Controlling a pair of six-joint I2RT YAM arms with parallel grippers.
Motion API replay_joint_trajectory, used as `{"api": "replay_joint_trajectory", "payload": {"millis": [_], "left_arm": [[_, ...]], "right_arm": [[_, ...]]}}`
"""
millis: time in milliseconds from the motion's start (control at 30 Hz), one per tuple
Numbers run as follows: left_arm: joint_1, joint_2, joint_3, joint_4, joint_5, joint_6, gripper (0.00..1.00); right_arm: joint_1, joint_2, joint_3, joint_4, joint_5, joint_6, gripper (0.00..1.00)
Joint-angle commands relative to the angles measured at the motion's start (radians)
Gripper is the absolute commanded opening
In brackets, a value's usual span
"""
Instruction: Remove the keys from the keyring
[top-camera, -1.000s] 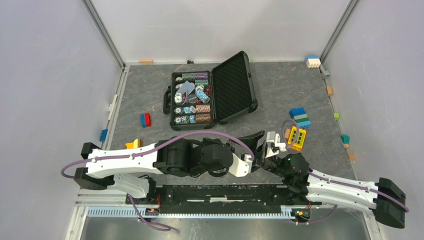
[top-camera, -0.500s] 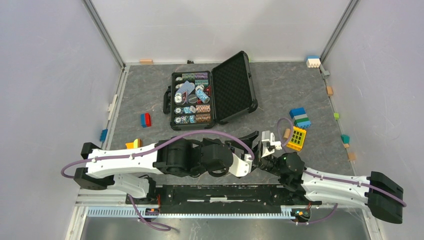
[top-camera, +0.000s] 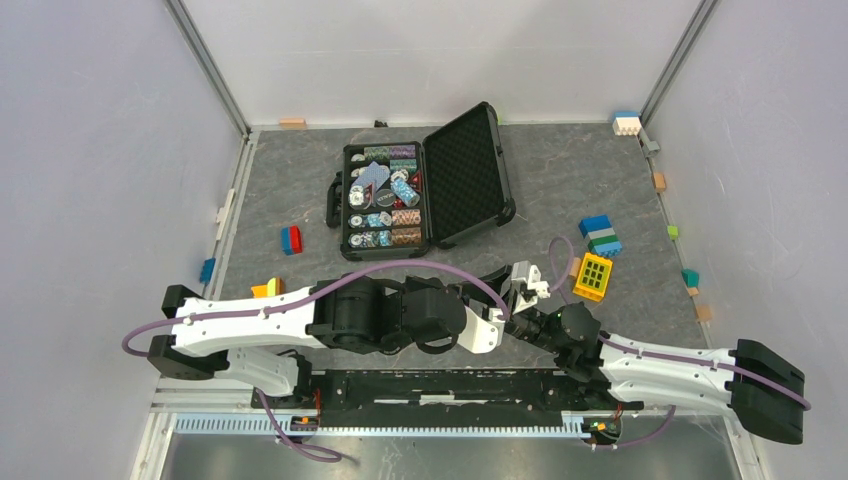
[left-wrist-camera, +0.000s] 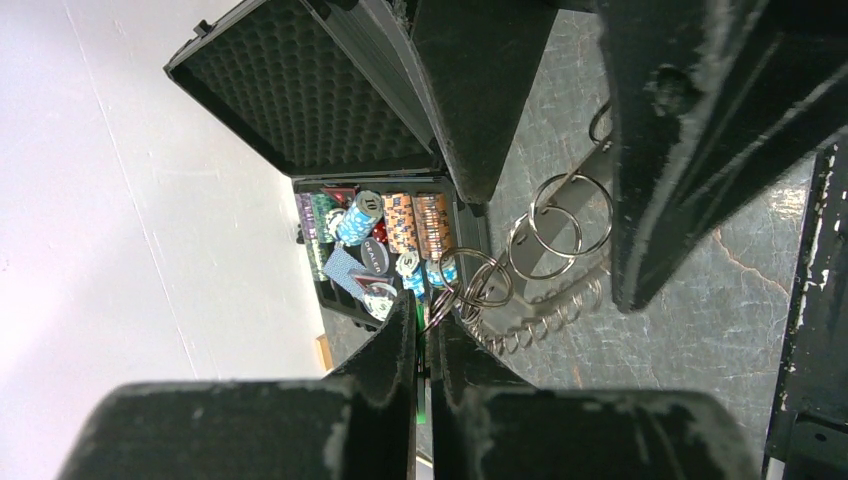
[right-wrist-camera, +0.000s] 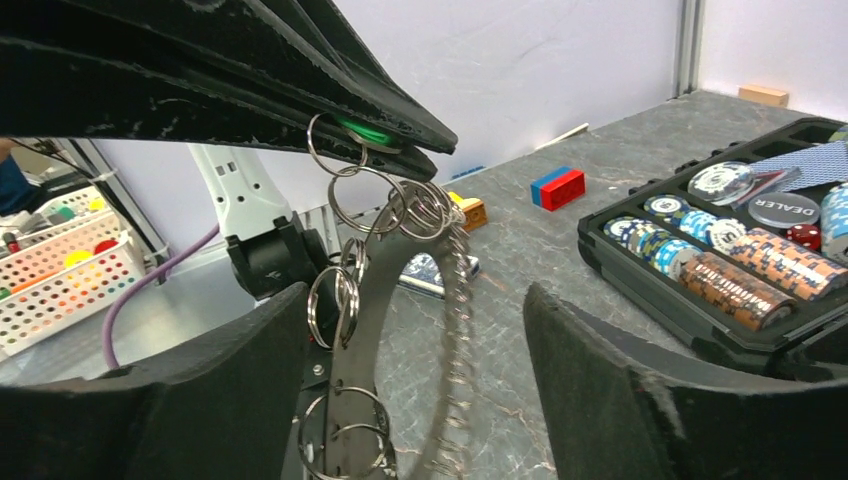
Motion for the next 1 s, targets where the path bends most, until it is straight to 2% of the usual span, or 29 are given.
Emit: {"api": "replay_joint_trajectory", "payload": {"millis": [0, 167, 267, 433, 633, 700, 767, 800, 967], "left_arm": [[-0.005, -0.019, 0.039, 0.023, 0.001, -0.037, 0.02], [-0.005, -0.025, 0.038, 0.023, 0.012, -0.041, 0.02], [-0.005, -0.027, 0.039, 0.015, 0.023, -0.046, 0.02], [-0.004, -0.028, 0.049, -0.014, 0.055, -0.062, 0.02], [-0.005, -0.031, 0.075, -0.046, 0.115, -0.069, 0.02], [-0.004, -0.031, 0.090, -0.053, 0.135, -0.074, 0.02], [-0.005, -0.032, 0.101, -0.056, 0.151, -0.074, 0.02], [-0.004, -0.031, 0.105, -0.057, 0.159, -0.074, 0.02], [-0.005, -0.029, 0.112, -0.058, 0.177, -0.071, 0.02]], "right_arm": [[0.006, -0.004, 0.032, 0.005, 0.036, -0.026, 0.76], [0.006, -0.013, 0.026, 0.006, 0.033, -0.039, 0.59], [0.006, -0.035, 0.019, 0.006, 0.025, -0.057, 0.53], [0.006, -0.084, 0.010, -0.010, -0.022, -0.111, 0.52], [0.006, -0.129, 0.018, -0.081, -0.114, -0.196, 0.44], [0.006, -0.139, 0.023, -0.108, -0.121, -0.215, 0.46], [0.006, -0.141, 0.025, -0.120, -0.123, -0.222, 0.55], [0.006, -0.138, 0.027, -0.124, -0.129, -0.224, 0.56], [0.006, -0.117, 0.044, -0.149, -0.169, -0.229, 0.49]]}}
